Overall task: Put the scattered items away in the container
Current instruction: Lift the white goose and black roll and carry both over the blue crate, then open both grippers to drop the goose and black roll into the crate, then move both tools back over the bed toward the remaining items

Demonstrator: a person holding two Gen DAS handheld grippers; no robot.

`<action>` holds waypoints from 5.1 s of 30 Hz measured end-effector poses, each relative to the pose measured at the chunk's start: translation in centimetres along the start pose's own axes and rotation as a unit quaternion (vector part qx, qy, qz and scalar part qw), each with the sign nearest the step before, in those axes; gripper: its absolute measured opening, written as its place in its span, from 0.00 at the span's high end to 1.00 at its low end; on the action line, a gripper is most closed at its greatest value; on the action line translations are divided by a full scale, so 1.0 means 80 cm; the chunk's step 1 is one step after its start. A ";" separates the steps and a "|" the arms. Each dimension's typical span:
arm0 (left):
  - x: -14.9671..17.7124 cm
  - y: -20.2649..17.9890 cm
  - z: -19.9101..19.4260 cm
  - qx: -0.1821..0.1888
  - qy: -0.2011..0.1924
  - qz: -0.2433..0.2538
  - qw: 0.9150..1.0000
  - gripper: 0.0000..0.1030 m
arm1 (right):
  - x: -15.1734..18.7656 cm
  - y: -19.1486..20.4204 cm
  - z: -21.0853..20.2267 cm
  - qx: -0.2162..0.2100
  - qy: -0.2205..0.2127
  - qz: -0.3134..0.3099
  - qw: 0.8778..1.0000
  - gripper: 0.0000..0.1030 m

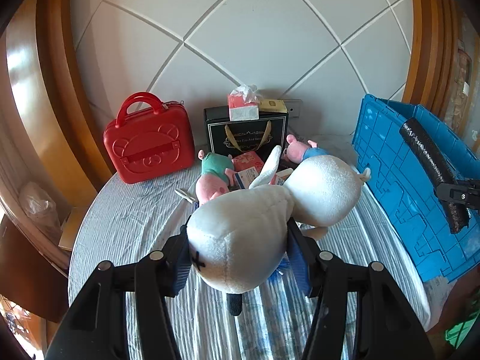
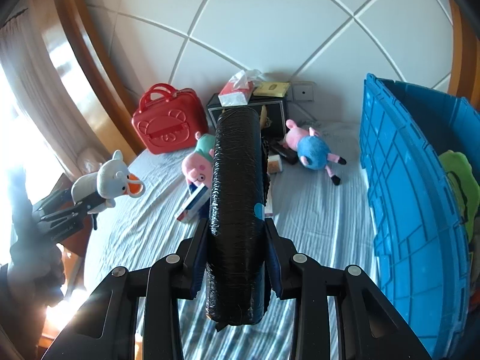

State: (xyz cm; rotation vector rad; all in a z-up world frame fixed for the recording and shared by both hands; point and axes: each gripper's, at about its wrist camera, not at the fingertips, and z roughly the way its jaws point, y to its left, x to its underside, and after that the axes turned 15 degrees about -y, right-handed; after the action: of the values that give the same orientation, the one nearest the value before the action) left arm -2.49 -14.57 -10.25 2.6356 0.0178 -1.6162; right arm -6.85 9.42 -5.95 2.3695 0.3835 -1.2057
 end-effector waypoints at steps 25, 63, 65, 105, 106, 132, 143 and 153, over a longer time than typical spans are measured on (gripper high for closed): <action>-0.129 -0.201 -0.028 0.068 -0.087 0.051 0.993 0.47 | -0.049 -0.131 -0.170 0.027 -0.103 0.023 0.994 0.67; -0.202 -0.486 0.032 0.204 -0.089 0.124 0.967 0.47 | -0.044 -0.357 -0.263 0.126 -0.141 0.112 0.976 0.67; -0.205 -0.500 0.037 0.210 -0.088 0.127 0.965 0.47 | -0.043 -0.366 -0.265 0.132 -0.141 0.116 0.974 0.67; -0.219 -0.557 0.043 0.171 -0.092 0.145 0.970 0.00 | -0.038 -0.404 -0.291 0.160 -0.179 0.133 0.962 0.01; -0.217 -0.552 0.040 0.171 -0.090 0.142 0.971 0.00 | -0.038 -0.398 -0.291 0.158 -0.178 0.130 0.963 0.01; -0.139 -0.302 0.011 0.090 -0.051 0.072 0.992 0.00 | -0.044 -0.214 -0.201 0.103 -0.133 0.067 0.984 0.01; -0.104 -0.182 0.025 0.074 -0.029 0.048 0.996 0.00 | -0.040 -0.120 -0.136 0.093 -0.106 0.053 0.989 0.01; -0.059 -0.076 0.057 0.054 0.003 0.044 0.998 0.00 | -0.037 -0.052 -0.052 0.087 -0.073 0.040 0.993 0.01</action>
State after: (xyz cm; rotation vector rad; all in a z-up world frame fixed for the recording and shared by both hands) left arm -8.92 -8.66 -8.38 2.6769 -0.1878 -1.6262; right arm -7.49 14.98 -2.52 2.3958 0.1379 -1.4145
